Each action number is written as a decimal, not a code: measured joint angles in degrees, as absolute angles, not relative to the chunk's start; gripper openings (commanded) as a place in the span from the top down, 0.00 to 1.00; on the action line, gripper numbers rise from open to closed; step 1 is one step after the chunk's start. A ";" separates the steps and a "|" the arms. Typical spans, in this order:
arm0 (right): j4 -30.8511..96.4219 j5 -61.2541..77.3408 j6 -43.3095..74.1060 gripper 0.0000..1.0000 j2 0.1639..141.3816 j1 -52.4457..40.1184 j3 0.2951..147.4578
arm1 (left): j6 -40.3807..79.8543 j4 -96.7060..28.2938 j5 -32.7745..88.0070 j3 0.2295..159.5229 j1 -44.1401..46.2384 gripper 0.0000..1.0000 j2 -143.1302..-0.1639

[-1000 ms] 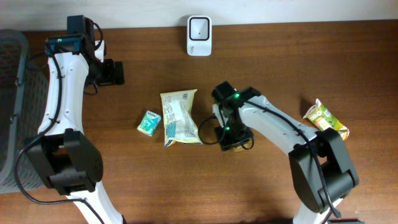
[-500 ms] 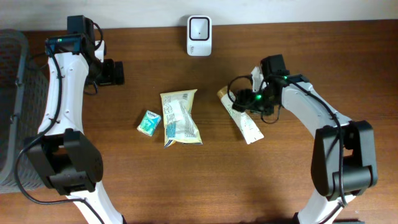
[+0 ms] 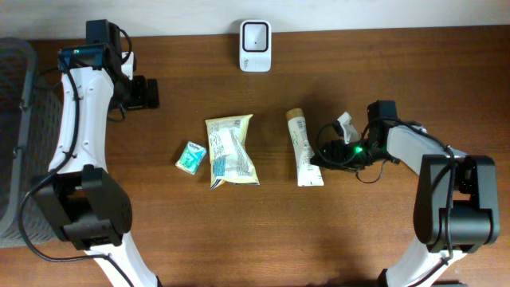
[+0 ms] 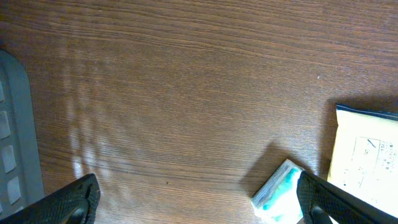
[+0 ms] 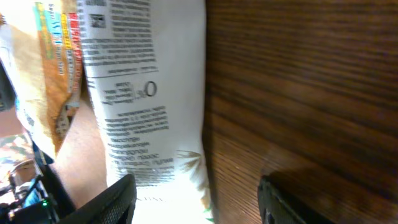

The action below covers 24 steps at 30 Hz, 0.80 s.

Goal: Scan the item barcode
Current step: 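Grasp the white tube with the right gripper and lift it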

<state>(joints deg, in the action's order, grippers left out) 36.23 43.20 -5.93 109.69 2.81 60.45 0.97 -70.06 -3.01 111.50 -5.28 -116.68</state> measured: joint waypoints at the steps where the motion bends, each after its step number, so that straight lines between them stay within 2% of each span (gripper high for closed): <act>1: 35.57 44.53 -5.80 0.32 109.69 2.81 60.25 | 0.97 -70.06 -3.01 111.50 -5.28 0.01 -116.68; 6: 31.62 44.56 -0.32 0.34 109.78 2.46 60.97 | 0.97 -70.06 -3.01 111.50 -5.28 0.01 -116.68; 9: 28.82 40.66 4.10 0.47 109.86 -2.00 61.30 | 0.97 -70.06 -3.01 111.50 -5.28 0.01 -116.68; 12: 28.38 38.11 7.09 0.50 109.95 -3.49 61.34 | 0.97 -70.06 -3.01 111.50 -5.28 0.01 -116.68; 13: 28.01 36.97 8.45 0.44 109.95 -4.12 61.58 | 0.97 -70.06 -2.98 111.50 -5.28 0.01 -116.68; 14: 27.44 35.94 9.76 0.31 109.95 -5.37 61.87 | 0.97 -70.06 -3.01 111.50 -5.28 0.01 -116.68; 17: 33.47 36.82 11.03 0.26 110.34 -6.15 65.63 | 0.97 -70.04 -3.01 111.50 -5.28 0.01 -116.68; 20: 34.70 38.96 17.89 0.39 110.37 -6.33 68.73 | 0.97 -70.06 -3.01 111.50 -5.28 0.01 -116.68; 24: 34.02 28.75 31.46 0.45 110.37 -13.19 68.90 | 0.97 -70.06 -3.01 111.50 -5.28 0.01 -116.68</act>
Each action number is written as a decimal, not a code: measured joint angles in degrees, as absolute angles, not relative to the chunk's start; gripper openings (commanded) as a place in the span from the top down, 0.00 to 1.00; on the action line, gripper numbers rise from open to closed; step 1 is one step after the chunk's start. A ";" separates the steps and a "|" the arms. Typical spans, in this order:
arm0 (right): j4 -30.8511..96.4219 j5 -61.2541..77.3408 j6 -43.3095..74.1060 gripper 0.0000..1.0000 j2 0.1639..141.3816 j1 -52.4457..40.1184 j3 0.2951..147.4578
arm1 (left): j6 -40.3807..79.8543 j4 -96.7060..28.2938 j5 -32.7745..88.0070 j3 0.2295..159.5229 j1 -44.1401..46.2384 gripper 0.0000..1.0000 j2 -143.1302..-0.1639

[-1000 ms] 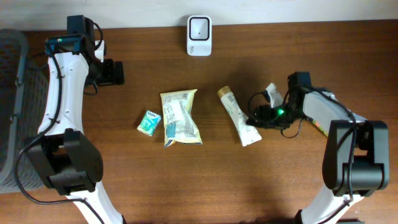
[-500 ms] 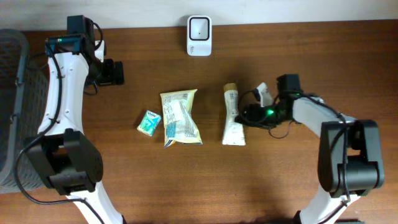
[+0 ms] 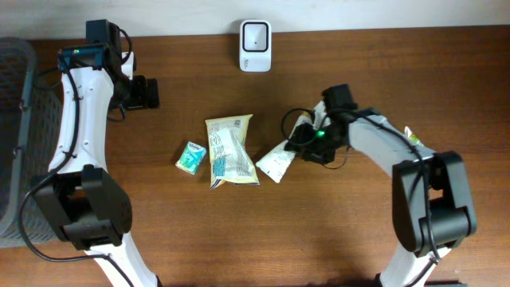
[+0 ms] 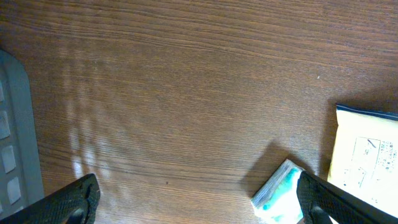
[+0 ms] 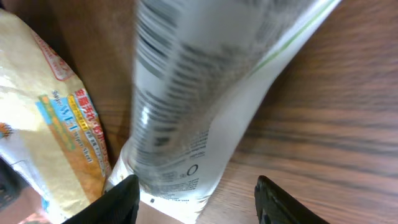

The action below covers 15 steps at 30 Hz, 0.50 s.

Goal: Scan the item barcode
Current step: 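Grasp the white tube with the right gripper and lift it, then hold the white tube up in front of the white scanner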

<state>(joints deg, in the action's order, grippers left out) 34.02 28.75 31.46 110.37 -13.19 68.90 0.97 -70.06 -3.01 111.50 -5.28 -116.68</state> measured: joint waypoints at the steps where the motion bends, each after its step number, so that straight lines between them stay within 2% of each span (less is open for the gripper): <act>1: 33.87 25.63 34.59 0.45 110.37 -15.59 69.01 | 0.97 -70.06 -3.01 111.50 -5.28 0.01 -116.68; 3: 33.30 22.35 38.26 0.45 110.37 -17.80 69.01 | 0.97 -70.06 -3.01 111.50 -5.28 0.01 -116.68; 7: 31.07 17.74 40.53 0.54 111.42 -18.52 69.32 | 0.97 -70.06 -3.01 111.50 -5.28 0.01 -116.68; 8: 30.41 17.78 40.53 0.60 112.25 -18.87 69.63 | 0.97 -70.06 -3.01 111.50 -5.28 0.01 -116.68; 10: 29.54 18.33 40.88 0.87 113.34 -19.27 70.30 | 0.97 -70.06 -3.01 111.50 -5.28 0.01 -116.68; 11: 29.52 18.74 40.88 0.96 113.43 -19.27 70.35 | 0.97 -70.06 -3.01 111.50 -5.28 0.01 -116.68; 14: 30.22 20.97 40.29 0.96 113.12 -19.09 71.40 | 0.97 -70.06 -3.01 111.50 -5.28 0.01 -116.68; 15: 31.48 21.98 36.77 0.96 113.12 -18.52 71.92 | 0.97 -70.06 -3.01 111.50 -5.28 0.01 -116.68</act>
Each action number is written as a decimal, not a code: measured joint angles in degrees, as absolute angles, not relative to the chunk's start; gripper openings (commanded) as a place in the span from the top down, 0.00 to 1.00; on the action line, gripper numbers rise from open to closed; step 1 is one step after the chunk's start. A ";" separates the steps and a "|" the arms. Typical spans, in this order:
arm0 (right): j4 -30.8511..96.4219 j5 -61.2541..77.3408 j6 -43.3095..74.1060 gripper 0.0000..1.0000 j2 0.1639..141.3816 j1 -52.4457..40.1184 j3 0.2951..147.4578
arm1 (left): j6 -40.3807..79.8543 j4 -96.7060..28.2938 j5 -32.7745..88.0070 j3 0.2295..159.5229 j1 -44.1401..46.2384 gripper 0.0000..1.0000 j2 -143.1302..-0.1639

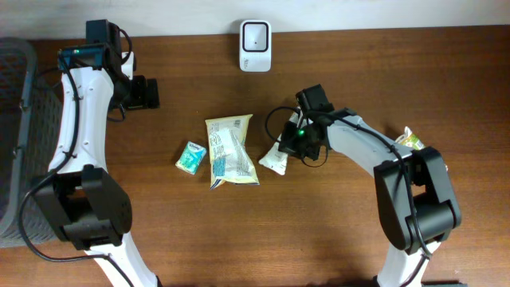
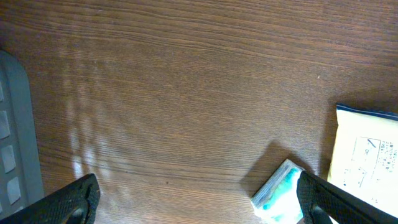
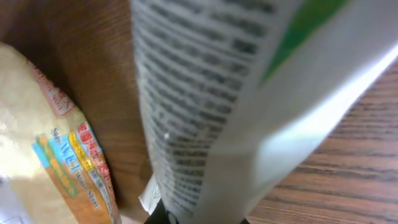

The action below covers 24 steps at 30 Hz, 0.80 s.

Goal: Scan the item barcode
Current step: 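Hold the white tube up in front of the white scanner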

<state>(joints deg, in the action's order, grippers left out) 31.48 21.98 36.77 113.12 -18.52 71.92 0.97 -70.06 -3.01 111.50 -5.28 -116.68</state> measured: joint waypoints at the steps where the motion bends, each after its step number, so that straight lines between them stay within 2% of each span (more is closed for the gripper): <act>1: 34.28 23.24 31.55 0.96 113.06 -17.72 72.40 | 0.97 -70.06 -3.01 111.50 -5.28 0.01 -116.68; 5: 52.25 26.61 4.34 0.96 108.33 -16.29 75.66 | 0.97 -70.02 -3.01 111.50 -5.28 0.01 -116.68; 8: 58.50 29.52 -12.47 0.96 97.38 -17.39 78.70 | 0.97 -70.08 -3.01 111.50 -5.28 0.01 -116.68; 10: 58.37 33.45 -20.21 0.96 92.49 -17.41 79.00 | 0.97 -70.06 -3.01 111.50 -5.28 0.01 -116.68; 14: 57.95 44.60 -24.51 0.96 91.22 -17.41 79.00 | 0.97 -70.06 -3.01 111.50 -5.28 0.01 -116.68; 17: 53.49 45.91 -18.04 0.96 91.22 -17.41 79.92 | 0.97 -70.06 -3.01 111.50 -5.28 0.01 -116.68; 19: 52.75 38.44 -11.60 0.96 91.98 -17.45 89.27 | 0.97 -70.04 -3.01 111.50 -5.28 0.01 -116.68; 20: 52.93 29.06 -10.04 0.96 93.93 -18.13 96.68 | 0.97 -70.17 -3.01 111.50 -5.28 0.01 -116.68; 22: 46.83 15.46 -11.29 0.96 98.08 -19.99 103.24 | 0.97 -70.22 -3.01 111.50 -5.28 0.01 -116.68; 24: 34.63 -3.62 -15.49 0.96 105.01 -23.42 104.68 | 0.97 -70.11 -2.98 111.50 -5.28 0.01 -116.68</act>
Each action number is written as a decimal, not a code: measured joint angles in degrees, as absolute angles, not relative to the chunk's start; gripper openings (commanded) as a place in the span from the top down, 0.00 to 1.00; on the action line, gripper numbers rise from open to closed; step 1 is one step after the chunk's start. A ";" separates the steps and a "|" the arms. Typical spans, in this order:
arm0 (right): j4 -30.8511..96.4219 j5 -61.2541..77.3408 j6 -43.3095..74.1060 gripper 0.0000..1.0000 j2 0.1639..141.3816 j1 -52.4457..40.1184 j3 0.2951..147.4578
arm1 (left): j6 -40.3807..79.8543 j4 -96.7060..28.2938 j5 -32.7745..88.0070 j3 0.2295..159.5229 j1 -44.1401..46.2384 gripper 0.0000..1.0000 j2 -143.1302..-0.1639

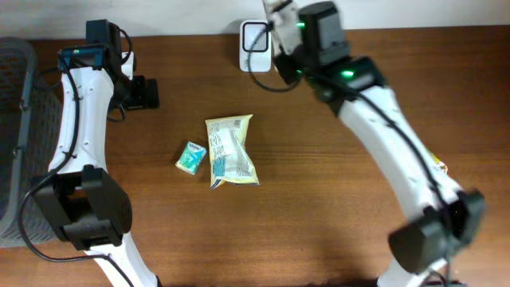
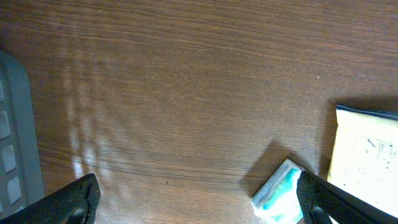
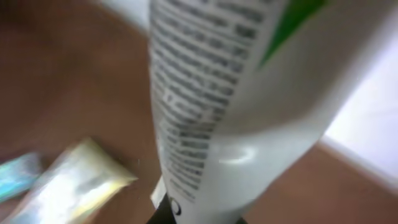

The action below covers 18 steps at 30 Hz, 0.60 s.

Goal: Scan the item barcode
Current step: 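Hold the white tube up in front of the white scanner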

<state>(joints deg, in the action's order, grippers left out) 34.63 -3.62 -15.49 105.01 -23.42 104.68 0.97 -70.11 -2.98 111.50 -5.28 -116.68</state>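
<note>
A white tube with black print point(image 3: 211, 93) fills the right wrist view, and my right gripper point(image 3: 198, 214) is shut on its lower end. In the overhead view the right gripper point(image 1: 288, 32) is raised at the back of the table with the tube's end point(image 1: 276, 9) beside the white scanner point(image 1: 252, 38), which the arm partly covers. My left gripper point(image 1: 144, 93) hangs open at the far left; its fingertips point(image 2: 79, 198) frame bare wood with nothing between them.
A yellow snack bag point(image 1: 231, 149) and a small teal packet point(image 1: 191, 157) lie mid-table, and both show in the left wrist view as the bag point(image 2: 367, 155) and the packet point(image 2: 278, 193). A grey basket point(image 1: 12, 143) stands at the left edge. A greenish packet point(image 1: 437, 166) peeks from under the right arm.
My right gripper held the tube low beside the yellow bag; now it is raised and at the back of the table, with the tube by the scanner. The left arm has not moved.
The tube first lay flat to the right of the yellow bag, with my right gripper open at its end. It then lay slanted between the open fingers. The gripper was then shut on it by the bag, and now holds it up at the scanner.
</note>
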 measured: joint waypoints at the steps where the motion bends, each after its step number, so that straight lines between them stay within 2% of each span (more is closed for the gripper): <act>1: 28.42 -11.55 -19.38 0.96 109.51 -24.47 104.71 | 0.97 -70.15 -3.03 111.50 -5.28 0.01 -116.68; 4: 10.81 -27.16 -36.32 0.96 121.78 -24.86 104.40 | 0.97 -70.06 -2.98 111.50 -5.28 0.01 -116.68; 7: -5.30 -36.14 -53.47 0.96 129.82 -24.84 104.09 | 0.97 -70.04 -3.01 111.50 -5.28 0.01 -116.68; 13: -22.83 -40.66 -66.00 0.96 139.74 -24.86 104.03 | 0.97 -70.02 -3.01 111.50 -5.28 0.01 -116.68; 18: -22.28 -40.77 -66.76 0.96 141.36 -24.86 104.03 | 0.97 -70.06 -3.01 111.50 -5.28 0.01 -116.68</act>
<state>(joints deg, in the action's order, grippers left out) -22.28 -40.77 -66.76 141.36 -24.86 104.03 0.97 -70.06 -3.01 111.50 -5.28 -116.68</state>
